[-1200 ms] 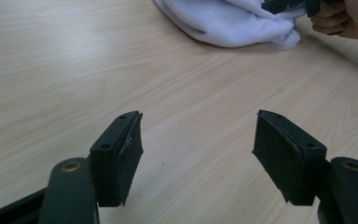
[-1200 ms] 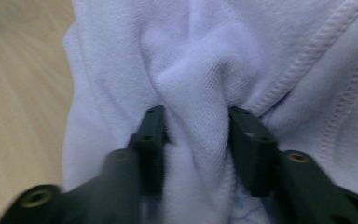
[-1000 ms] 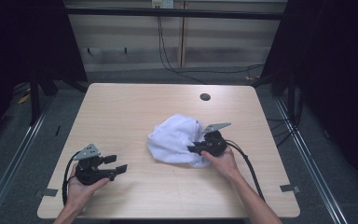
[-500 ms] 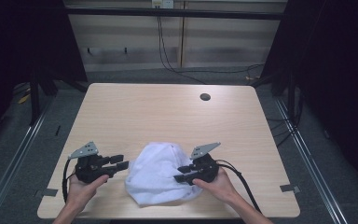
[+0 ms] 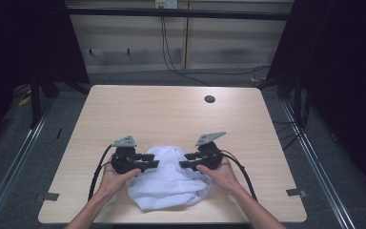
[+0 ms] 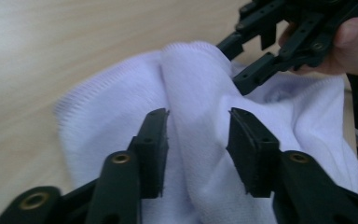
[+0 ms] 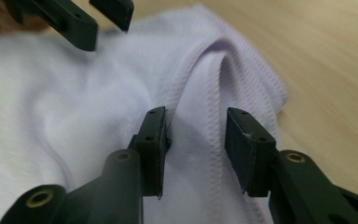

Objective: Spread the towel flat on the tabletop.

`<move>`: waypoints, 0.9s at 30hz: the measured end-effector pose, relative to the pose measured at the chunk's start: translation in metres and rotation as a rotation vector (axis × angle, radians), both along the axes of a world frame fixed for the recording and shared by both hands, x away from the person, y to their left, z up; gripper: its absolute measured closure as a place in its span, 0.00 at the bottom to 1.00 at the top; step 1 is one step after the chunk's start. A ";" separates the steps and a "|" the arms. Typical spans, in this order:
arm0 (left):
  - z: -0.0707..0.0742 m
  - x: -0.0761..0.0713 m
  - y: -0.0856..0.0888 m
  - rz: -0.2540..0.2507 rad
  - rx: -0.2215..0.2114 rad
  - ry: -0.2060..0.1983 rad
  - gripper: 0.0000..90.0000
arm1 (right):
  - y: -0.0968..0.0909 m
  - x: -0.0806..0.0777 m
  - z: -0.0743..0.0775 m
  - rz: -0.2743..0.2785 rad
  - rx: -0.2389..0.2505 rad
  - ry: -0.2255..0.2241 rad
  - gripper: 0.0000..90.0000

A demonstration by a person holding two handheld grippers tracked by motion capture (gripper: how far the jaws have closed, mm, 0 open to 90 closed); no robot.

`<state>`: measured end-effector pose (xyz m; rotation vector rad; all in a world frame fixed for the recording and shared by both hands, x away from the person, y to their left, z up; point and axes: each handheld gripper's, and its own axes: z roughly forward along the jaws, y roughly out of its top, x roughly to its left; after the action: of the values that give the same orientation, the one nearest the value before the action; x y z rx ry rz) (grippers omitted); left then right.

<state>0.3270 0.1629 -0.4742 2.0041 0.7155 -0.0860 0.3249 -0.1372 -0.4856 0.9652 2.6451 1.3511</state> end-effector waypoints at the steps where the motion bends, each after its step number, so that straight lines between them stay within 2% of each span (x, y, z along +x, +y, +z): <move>1: -0.006 -0.001 -0.005 -0.010 0.026 0.015 0.58 | 0.004 -0.001 -0.002 0.006 -0.037 -0.010 0.65; 2: -0.006 -0.001 -0.005 -0.010 0.026 0.015 0.53 | 0.004 -0.001 -0.002 0.006 -0.037 -0.010 0.65; 3: -0.009 -0.001 -0.007 -0.014 0.033 0.027 0.53 | 0.006 -0.002 -0.004 0.019 -0.047 -0.008 0.64; 5: -0.015 -0.002 -0.011 -0.018 0.068 0.033 0.52 | 0.008 -0.002 -0.007 0.023 -0.028 0.004 0.64; 6: -0.016 -0.003 -0.011 -0.029 0.064 0.039 0.65 | 0.009 -0.002 -0.009 0.025 -0.018 0.020 0.73; 8: -0.014 -0.005 -0.012 -0.044 0.067 0.033 0.83 | 0.009 -0.003 -0.009 0.035 -0.008 0.030 0.86; 9: -0.011 -0.007 -0.011 -0.041 0.052 0.027 0.83 | 0.009 -0.003 -0.009 0.035 -0.008 0.030 0.86; 10: -0.007 -0.007 -0.007 -0.044 0.028 0.026 0.93 | 0.010 -0.005 -0.007 0.042 -0.007 0.026 0.95; 12: -0.004 -0.007 -0.002 -0.041 0.012 0.017 0.94 | 0.010 -0.005 -0.005 0.036 -0.003 0.028 0.96; 14: 0.002 -0.006 0.007 -0.015 -0.040 0.011 0.96 | 0.001 -0.002 0.005 0.000 0.030 0.015 0.96; 15: 0.005 -0.006 0.012 -0.008 -0.068 0.005 0.96 | 0.001 -0.002 0.005 0.000 0.030 0.015 0.96; 16: 0.012 -0.005 0.020 0.011 -0.129 -0.001 0.96 | -0.009 0.000 0.014 -0.029 0.057 0.002 0.96; 17: 0.012 -0.005 0.020 0.011 -0.129 -0.001 0.96 | -0.009 0.000 0.014 -0.029 0.057 0.002 0.96; 18: 0.021 -0.005 0.030 0.046 -0.156 -0.036 0.96 | -0.025 0.002 0.026 -0.070 0.079 -0.025 0.96; 19: 0.021 -0.005 0.030 0.046 -0.156 -0.036 0.96 | -0.025 0.002 0.026 -0.070 0.079 -0.025 0.96; 20: 0.024 -0.005 0.035 0.064 -0.176 -0.043 0.96 | -0.038 0.004 0.035 -0.109 0.100 -0.037 0.96; 21: 0.027 -0.005 0.039 0.084 -0.191 -0.046 0.96 | -0.038 0.004 0.035 -0.109 0.100 -0.037 0.96; 23: 0.031 -0.003 0.046 0.116 -0.196 -0.063 0.97 | -0.053 0.006 0.044 -0.155 0.123 -0.052 0.96; 24: 0.033 -0.002 0.051 0.140 -0.221 -0.068 0.97 | -0.061 0.007 0.048 -0.176 0.134 -0.058 0.96; 25: 0.034 -0.001 0.054 0.150 -0.232 -0.072 0.97 | -0.075 0.009 0.055 -0.228 0.163 -0.063 0.96; 26: 0.037 0.000 0.057 0.162 -0.236 -0.082 0.97 | -0.075 0.009 0.055 -0.228 0.163 -0.063 0.96; 27: 0.040 0.000 0.060 0.173 -0.246 -0.085 0.97 | -0.087 0.009 0.063 -0.272 0.174 -0.077 0.96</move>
<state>0.3271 0.2229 -0.4341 1.6950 0.7818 0.0130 0.3343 -0.2242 -0.4224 1.2128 2.2690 1.5325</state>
